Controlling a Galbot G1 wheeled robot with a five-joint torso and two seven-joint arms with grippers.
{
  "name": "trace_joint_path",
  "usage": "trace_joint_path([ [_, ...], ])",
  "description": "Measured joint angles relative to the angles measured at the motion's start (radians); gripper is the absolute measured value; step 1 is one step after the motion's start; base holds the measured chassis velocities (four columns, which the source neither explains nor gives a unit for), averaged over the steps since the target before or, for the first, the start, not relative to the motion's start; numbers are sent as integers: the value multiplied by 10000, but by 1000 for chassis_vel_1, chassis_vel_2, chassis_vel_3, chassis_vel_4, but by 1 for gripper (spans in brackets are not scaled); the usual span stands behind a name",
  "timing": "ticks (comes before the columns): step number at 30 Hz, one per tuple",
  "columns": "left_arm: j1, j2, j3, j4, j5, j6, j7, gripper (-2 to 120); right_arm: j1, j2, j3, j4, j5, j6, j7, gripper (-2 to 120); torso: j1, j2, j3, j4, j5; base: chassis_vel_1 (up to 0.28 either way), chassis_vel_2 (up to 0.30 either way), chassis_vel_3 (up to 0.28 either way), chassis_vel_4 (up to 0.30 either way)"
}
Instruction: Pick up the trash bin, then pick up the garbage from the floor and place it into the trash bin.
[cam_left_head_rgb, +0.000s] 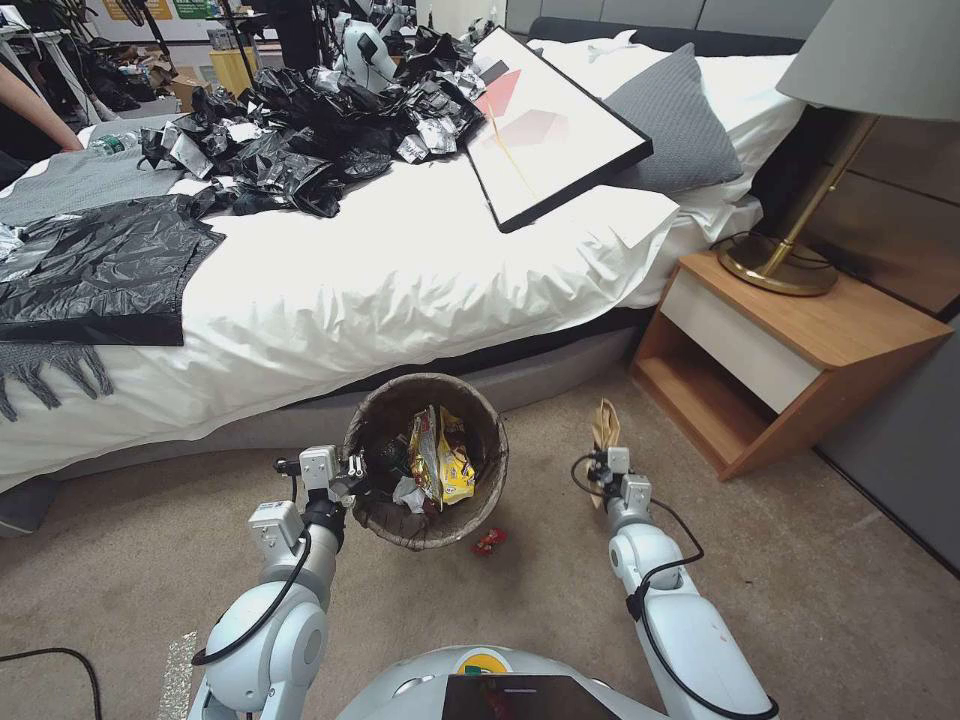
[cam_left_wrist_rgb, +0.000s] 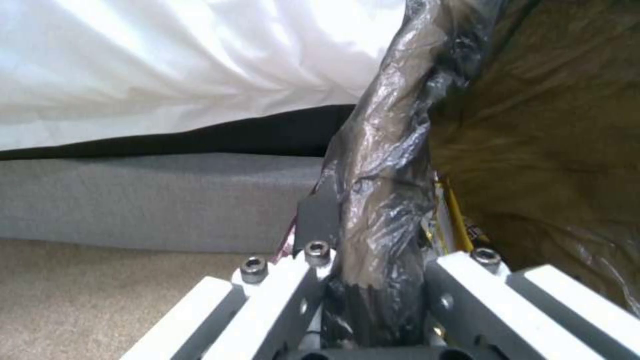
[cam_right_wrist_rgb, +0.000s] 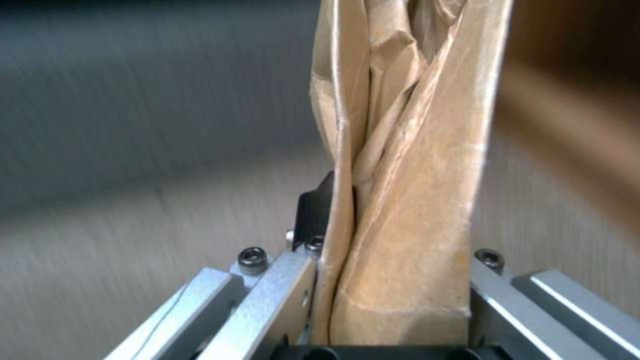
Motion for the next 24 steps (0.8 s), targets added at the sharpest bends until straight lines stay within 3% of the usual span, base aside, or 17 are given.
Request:
trace_joint_path([
  [6,-3,-6,10,5,8,0,2,2,-264,3,-41,957,7,71,123,3,0,0,-1,-1,-4,0,0,0,0],
  [9,2,-7,6,9,14,0,3,2,-453,25,-136,1833,-66,549,201,3,0,0,-1,-3,-1,0,0,0,0],
  [11,13,-12,2,26,18,0,2,2,-534,39,-363,3087,-135,1947,-63,3,0,0,-2,2,-2,0,0,0,0],
  [12,13,-12,2,26,18,0,2,2,-534,39,-363,3087,-135,1947,-63,3,0,0,-2,2,-2,0,0,0,0],
  [15,6,-18,39,67,20,45,-5,2,-640,-8,-693,4596,64,3187,-1189,3,0,1,-2,1,-4,0,0,0,0],
  [19,3,-14,82,112,53,76,-9,2,-754,-42,-1041,5549,211,3486,-1891,3,0,0,-2,-1,-2,0,0,0,0],
  [24,7,-8,200,157,140,90,-7,2,-793,-292,-2111,6853,599,4286,-3549,3,0,1,-2,0,-2,0,0,0,0],
])
